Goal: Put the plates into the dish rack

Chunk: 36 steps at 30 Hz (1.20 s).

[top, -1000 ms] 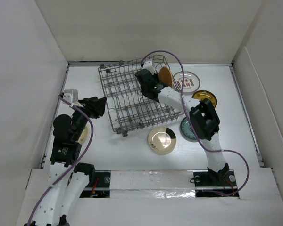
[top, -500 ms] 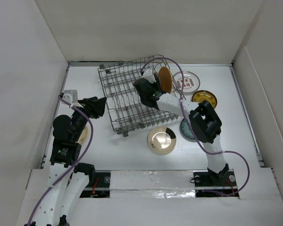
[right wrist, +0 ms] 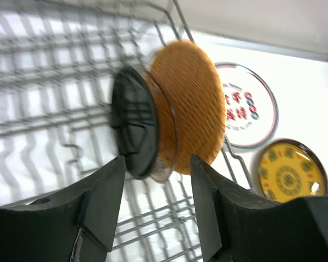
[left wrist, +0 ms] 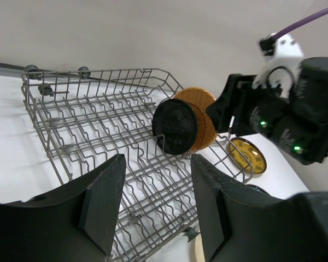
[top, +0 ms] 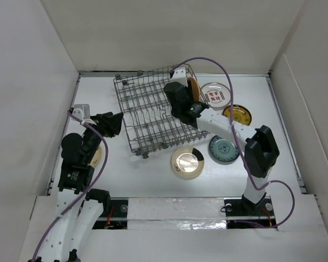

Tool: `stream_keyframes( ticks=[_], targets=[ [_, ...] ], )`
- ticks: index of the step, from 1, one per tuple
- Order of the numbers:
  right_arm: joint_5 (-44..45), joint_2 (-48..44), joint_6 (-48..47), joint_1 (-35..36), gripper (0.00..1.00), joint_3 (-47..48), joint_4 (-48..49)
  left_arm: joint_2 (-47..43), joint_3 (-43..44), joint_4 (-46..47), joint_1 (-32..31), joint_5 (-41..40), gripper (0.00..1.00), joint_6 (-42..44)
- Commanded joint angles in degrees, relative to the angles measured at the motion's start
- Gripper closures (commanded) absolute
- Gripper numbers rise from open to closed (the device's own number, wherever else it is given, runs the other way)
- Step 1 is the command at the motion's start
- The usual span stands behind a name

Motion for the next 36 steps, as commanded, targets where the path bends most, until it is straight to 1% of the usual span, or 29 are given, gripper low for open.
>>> stream_keyframes(
  ticks=[1,2,3,4,5,6,7,8,9,12,13,15,16,17,19,21,23,24,26,27,28,30,31,34,35,36],
  targets=[
    [-5.6,-4.0,-1.5,3.1,0.44,-0.6,7.0,-1.0,0.6,2.8,0.2,-0.3,0.52,0.4],
    [-6.1,-4.7,-2.1,5.1,0.46,-1.4,8.0,-1.4,0.5,3.4,0.2,-0.6,0.55,0.5],
    [-8.4,-4.7,-2.4,6.1,0.52,-1.7,9.1,-2.2,0.5,3.5,0.2,-0.9,0.58,0.7],
    [-10.8,-4.7,-1.9,6.9,0.69,-1.8,10.3,-2.7,0.4,3.5,0.2,-1.0,0.62,0.9],
    [-10.8,-4.7,-1.3,7.6,0.79,-1.6,10.3,-3.4,0.5,4.2,0.2,-1.2,0.74,1.1],
    [-21.8,-3.7,-0.3,8.7,0.91,-1.3,11.1,-5.2,0.1,4.8,0.2,-1.1,0.82,1.2],
    [-25.1,-3.1,2.6,8.7,1.00,-0.1,12.2,-6.3,-0.2,6.3,0.2,-1.1,0.96,0.8],
    [-28.1,-2.6,3.9,9.7,1.00,0.6,12.4,-7.4,-0.6,6.9,0.2,-1.4,1.00,0.7],
    [-33.6,-1.8,5.1,10.7,1.00,1.1,13.1,-9.3,-0.7,7.4,0.2,-2.1,1.00,0.3],
    [-39.1,-0.5,7.9,12.7,1.00,2.2,16.9,-12.1,0.5,7.7,0.2,-3.9,1.00,0.1],
    [-40.5,1.3,8.8,13.4,1.00,4.3,17.2,-12.6,0.8,7.7,0.2,-4.0,1.00,0.0],
    [-45.4,3.9,10.0,14.2,1.00,7.7,16.0,-14.2,0.6,9.1,0.2,-4.1,1.00,-0.7],
    [-46.9,6.6,11.3,14.9,1.00,11.3,14.5,-14.5,0.6,9.6,0.2,-4.2,1.00,-1.4],
    [-48.2,7.8,11.8,15.8,1.00,12.7,14.3,-14.7,1.0,9.8,0.2,-4.2,1.00,-1.5],
    [-51.0,10.6,13.0,16.4,1.00,16.0,13.8,-14.4,2.9,8.6,0.2,-4.5,1.00,-0.9],
    [-52.8,16.0,13.0,18.2,1.00,22.7,12.6,-14.8,3.1,8.0,0.2,-4.2,1.00,-1.2],
    [-53.6,20.2,12.9,19.3,1.00,28.7,8.1,-15.4,2.3,9.4,0.2,-3.6,1.00,-2.2],
    [-53.7,24.5,12.9,20.0,1.00,34.4,7.1,-15.6,2.6,9.4,0.2,-3.2,1.00,-2.4],
    [-53.6,29.0,13.2,20.0,0.99,40.4,4.1,-15.2,3.7,8.0,0.2,-3.0,1.00,-1.9],
    [-53.6,33.4,13.4,20.7,0.98,46.3,3.2,-15.2,4.1,7.9,0.2,-2.7,1.00,-1.9],
    [-53.6,35.6,14.1,20.7,0.96,49.2,1.0,-15.4,4.0,8.2,0.2,-2.5,1.00,-2.0],
    [-53.6,39.0,14.5,20.7,0.93,53.9,-0.2,-15.4,3.6,9.5,0.2,-1.5,1.00,-2.7],
    [-53.7,41.3,14.9,20.7,0.90,56.0,0.1,-15.1,3.9,9.6,-0.3,-1.2,0.99,-2.7],
    [-54.3,45.0,15.6,20.7,0.82,59.5,-0.5,-14.2,5.0,8.6,-1.0,-0.8,0.97,-1.7],
    [-54.4,45.5,15.7,20.7,0.75,59.6,-0.5,-14.2,4.8,9.5,-1.0,-0.5,0.96,-1.7],
    [-54.2,45.9,15.7,20.7,0.70,59.6,-0.5,-14.3,4.0,10.0,-1.0,-0.1,0.96,-2.3]
  ],
)
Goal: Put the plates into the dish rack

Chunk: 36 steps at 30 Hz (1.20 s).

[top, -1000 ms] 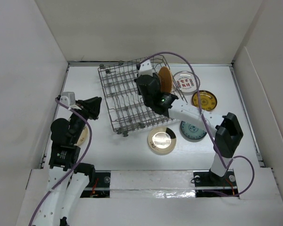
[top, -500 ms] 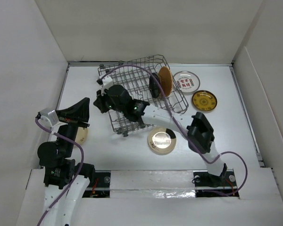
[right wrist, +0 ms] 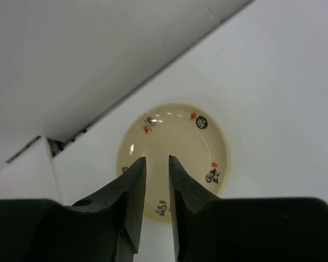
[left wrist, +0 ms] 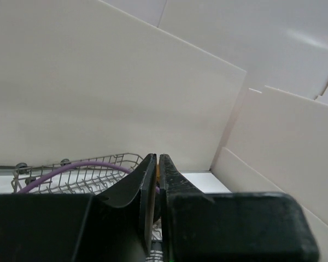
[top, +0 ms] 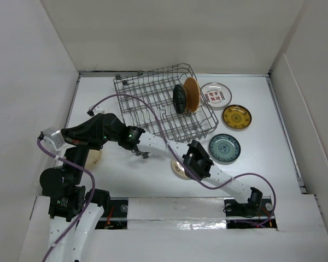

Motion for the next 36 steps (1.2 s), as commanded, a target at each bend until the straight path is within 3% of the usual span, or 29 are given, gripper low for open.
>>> stream_keyframes(
  ticks=[1,6,12,28,34,36],
  targets=[
    [-0.9,1.2,1.0,-0.3,0.62,4.0,-0.8,-0.1,1.2,4.1,-0.3,2.0,0.95,-0.5],
    [0.8,3.7,1.9,-0.3,0.45,3.7,-0.8,0.0,1.2,4.1,-0.3,2.2,0.93,0.1],
    [2.3,6.0,3.2,-0.3,0.39,2.8,-1.1,0.1,1.3,3.7,-1.4,1.9,0.92,0.9],
    [0.3,6.7,4.2,-0.3,0.38,-2.4,-1.4,-0.8,-1.2,5.8,-1.4,1.6,0.91,1.1],
    [-7.0,5.0,7.5,-0.3,0.45,-8.1,1.1,-1.3,-1.1,5.6,-2.0,1.2,0.90,1.6],
    [-7.9,4.9,8.1,-0.3,0.53,-8.9,1.5,-1.3,-0.7,4.9,-2.0,0.5,0.89,2.0]
  ],
)
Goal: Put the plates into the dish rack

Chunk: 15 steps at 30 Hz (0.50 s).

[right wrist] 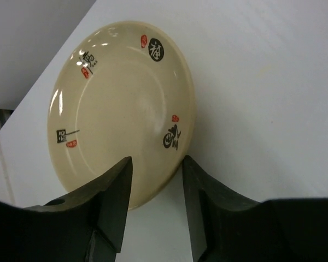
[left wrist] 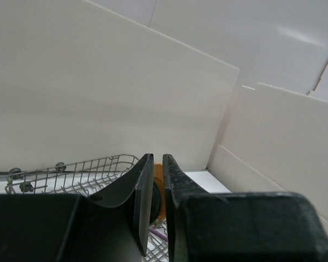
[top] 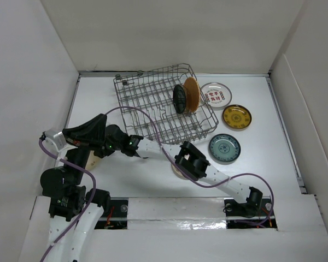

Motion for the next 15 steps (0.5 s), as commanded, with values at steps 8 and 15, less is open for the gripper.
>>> stream_keyframes(
  ticks=[8,15],
  targets=[
    [-4.3,-5.5,3.4,0.2,1.00,-8.8,4.6,-2.1,0.7,1.8,-1.8,-3.2,0.88,2.7],
    [-2.3,-13.4,3.1,0.2,1.00,-16.7,13.8,-3.1,-0.6,1.5,-1.8,-5.2,0.87,3.8]
  ],
)
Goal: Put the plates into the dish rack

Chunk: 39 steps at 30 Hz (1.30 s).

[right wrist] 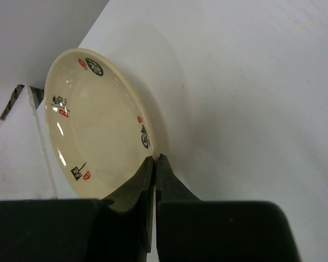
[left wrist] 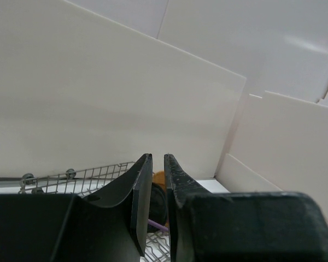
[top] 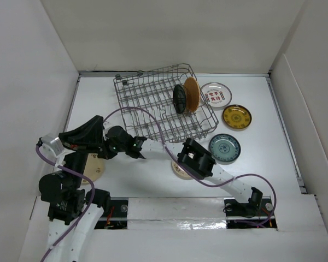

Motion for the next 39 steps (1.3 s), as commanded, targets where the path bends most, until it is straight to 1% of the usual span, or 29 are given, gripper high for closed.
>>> stream_keyframes(
  ticks=[1,3,4,7,10,12,15,18,20,24,25,27,29,30,31,32,33,34,36,37,39],
  targets=[
    [1.5,-7.6,-1.8,0.2,1.00,-3.2,6.5,-0.9,-0.6,1.8,-0.4,-1.7,0.87,1.6],
    [1.9,-10.2,-2.0,0.2,1.00,-6.0,8.7,-1.5,-1.4,2.6,-0.4,-1.5,0.87,1.5],
    [2.5,-13.1,-2.0,0.2,1.00,-9.5,11.4,-1.3,-1.5,2.6,-0.4,-1.8,0.87,1.6],
    [1.8,-17.9,-0.8,-0.4,1.00,-13.2,15.5,-0.6,-1.0,1.9,-0.4,-2.9,0.87,2.1],
    [2.6,-22.4,-1.0,-1.4,1.00,-18.3,18.5,-0.9,-1.6,2.6,-0.4,-1.9,0.87,1.7],
    [2.8,-23.9,-0.8,-1.4,1.00,-19.2,19.7,-0.7,-1.7,2.6,-0.4,-2.7,0.87,1.8],
    [2.6,-25.7,-1.4,-2.6,1.00,-19.3,20.1,0.5,-1.0,2.0,-0.4,-2.0,0.87,1.7],
    [6.3,-28.3,-3.6,-4.0,1.00,-21.3,19.1,-0.1,-1.6,3.1,-0.4,-2.4,0.87,1.6],
    [7.9,-29.3,-4.6,-5.3,1.00,-21.9,17.8,0.3,-1.1,2.8,-0.4,-3.4,0.87,1.8],
    [10.7,-31.3,-7.7,-9.7,1.00,-22.9,13.3,0.4,-1.1,3.7,-0.4,-1.5,0.86,1.5],
    [13.6,-32.7,-8.0,-10.7,1.00,-24.3,12.2,0.5,-1.1,4.0,-0.4,-1.8,0.86,1.5],
    [16.0,-34.0,-9.7,-14.1,1.00,-25.1,10.5,1.3,-0.5,3.2,-0.4,-1.9,0.86,1.8],
    [22.3,-36.8,-12.9,-16.7,1.00,-26.8,8.1,1.9,-0.4,2.8,-0.4,-1.1,0.86,1.6],
    [25.3,-38.0,-14.3,-17.2,1.00,-27.4,7.1,1.8,-0.8,3.5,-0.4,0.2,0.85,1.3],
    [32.6,-39.1,-15.6,-17.8,1.00,-28.2,5.9,1.5,-1.5,4.0,-0.4,0.3,0.85,0.9],
    [36.0,-40.8,-18.1,-18.3,1.00,-28.8,5.3,1.6,-1.7,4.2,-0.4,0.2,0.85,0.8],
    [38.8,-41.1,-19.2,-19.2,1.00,-28.8,4.2,1.9,-1.6,3.9,0.1,0.1,0.84,0.9],
    [43.3,-41.2,-20.1,-19.2,1.00,-28.3,1.8,2.5,-1.1,3.4,0.1,0.1,0.84,0.8],
    [47.8,-41.3,-22.8,-19.9,1.00,-27.6,0.4,2.7,-1.1,3.2,0.1,1.9,0.84,0.4],
    [52.6,-41.6,-23.7,-19.9,1.00,-28.0,0.1,2.5,-1.7,3.4,0.6,2.5,0.84,0.2],
    [56.1,-41.9,-25.3,-21.0,1.00,-28.6,-0.2,2.2,-2.1,4.0,0.6,2.2,0.83,-0.1]
  ],
)
